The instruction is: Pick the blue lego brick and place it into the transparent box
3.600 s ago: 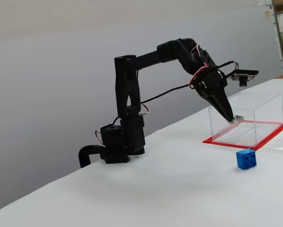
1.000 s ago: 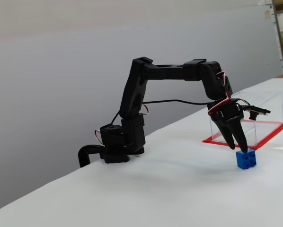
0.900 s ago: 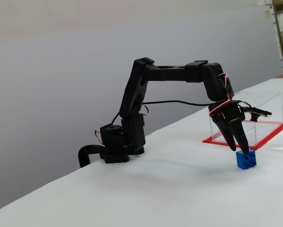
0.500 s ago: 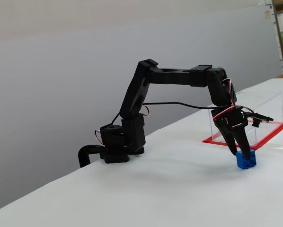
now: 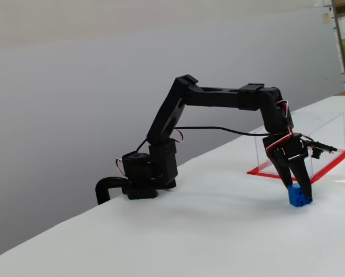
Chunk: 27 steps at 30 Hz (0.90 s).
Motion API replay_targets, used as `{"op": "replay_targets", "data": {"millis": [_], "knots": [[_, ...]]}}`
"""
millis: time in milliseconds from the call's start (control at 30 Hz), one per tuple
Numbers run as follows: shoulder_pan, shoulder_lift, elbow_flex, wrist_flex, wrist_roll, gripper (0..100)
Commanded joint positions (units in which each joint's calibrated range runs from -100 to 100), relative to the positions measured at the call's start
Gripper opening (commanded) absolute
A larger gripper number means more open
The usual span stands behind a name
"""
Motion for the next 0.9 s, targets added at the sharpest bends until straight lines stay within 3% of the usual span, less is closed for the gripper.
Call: {"op": "replay_targets", "data": {"millis": [0, 233, 433, 867], "knots": [[-0.09, -0.55, -3.34, -0.62, -0.41, 25], [-0.16, -0.13, -3.34, -0.62, -0.41, 23], [-0.61, -0.21, -3.34, -0.62, -0.36, 0], [-1.2, -0.98, -3.34, -0.7, -0.36, 2]]}}
